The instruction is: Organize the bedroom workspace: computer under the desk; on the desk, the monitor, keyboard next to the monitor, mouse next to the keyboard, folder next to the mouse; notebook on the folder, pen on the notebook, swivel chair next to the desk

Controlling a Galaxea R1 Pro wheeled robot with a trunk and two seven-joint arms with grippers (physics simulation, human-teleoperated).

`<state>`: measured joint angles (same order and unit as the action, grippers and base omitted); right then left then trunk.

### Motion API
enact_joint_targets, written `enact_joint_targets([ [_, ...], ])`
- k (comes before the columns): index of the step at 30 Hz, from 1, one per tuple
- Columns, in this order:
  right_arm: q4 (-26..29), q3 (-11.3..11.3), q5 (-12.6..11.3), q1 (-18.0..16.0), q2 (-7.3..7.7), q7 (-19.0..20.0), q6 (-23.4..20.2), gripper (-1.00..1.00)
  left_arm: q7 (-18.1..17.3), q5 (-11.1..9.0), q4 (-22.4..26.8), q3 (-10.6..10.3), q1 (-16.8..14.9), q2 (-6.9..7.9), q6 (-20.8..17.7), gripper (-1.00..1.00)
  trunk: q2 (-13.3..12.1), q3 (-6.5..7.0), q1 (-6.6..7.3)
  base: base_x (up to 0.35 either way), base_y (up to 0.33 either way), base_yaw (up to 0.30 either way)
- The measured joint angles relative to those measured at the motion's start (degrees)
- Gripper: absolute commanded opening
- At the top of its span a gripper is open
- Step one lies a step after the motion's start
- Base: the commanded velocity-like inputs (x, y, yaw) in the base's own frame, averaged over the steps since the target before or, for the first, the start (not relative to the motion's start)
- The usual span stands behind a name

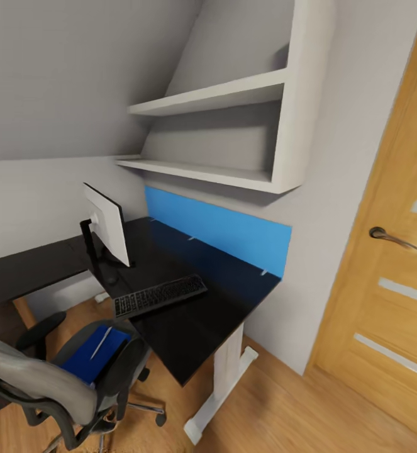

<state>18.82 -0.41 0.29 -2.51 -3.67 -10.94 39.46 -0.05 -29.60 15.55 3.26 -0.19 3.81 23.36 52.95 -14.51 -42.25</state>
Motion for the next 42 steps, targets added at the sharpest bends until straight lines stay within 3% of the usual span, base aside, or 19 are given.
enact_joint_targets([
  [5, 0.0, 0.0, -0.1, 0.0, 0.05, 0.0, 0.1, 1.0, 0.0, -3.2, 0.1, -0.1, 0.0, -0.08, 0.7, 1.0, 0.0, 0.0, 0.0, 0.0, 0.0, 0.278],
  [8, 0.1, -0.1, -0.1, 0.0, 0.13, 0.0, 0.1, 1.0, 0.1, -4.0, 0.0, -0.3, 0.0, -0.16, 0.7, 1.0, 0.0, 0.0, 0.0, 0.0, 0.0, 0.283],
  [35, 0.2, -0.2, -0.2, 0.0, 0.26, -0.2, 0.1, 1.0, 0.2, -4.3, 1.9, -0.2, 0.0, -0.22, 1.0, 1.0, 0.0, 0.0, 0.0, 0.0, 0.0, 0.286],
  [39, 0.2, -0.2, -0.2, 0.0, 0.27, -0.2, 0.2, 1.0, -0.3, -2.8, 1.9, -0.6, 0.0, -0.09, 0.5, 1.0, 0.0, 0.0, 0.0, 0.0, 0.0, 0.249],
  [42, 0.2, -0.2, -0.2, 0.0, 0.26, -0.2, 0.2, 1.0, -0.3, 1.5, 1.9, -0.7, 0.0, -0.11, 0.4, 1.0, 0.0, 0.0, 0.0, 0.0, 0.0, 0.245],
])
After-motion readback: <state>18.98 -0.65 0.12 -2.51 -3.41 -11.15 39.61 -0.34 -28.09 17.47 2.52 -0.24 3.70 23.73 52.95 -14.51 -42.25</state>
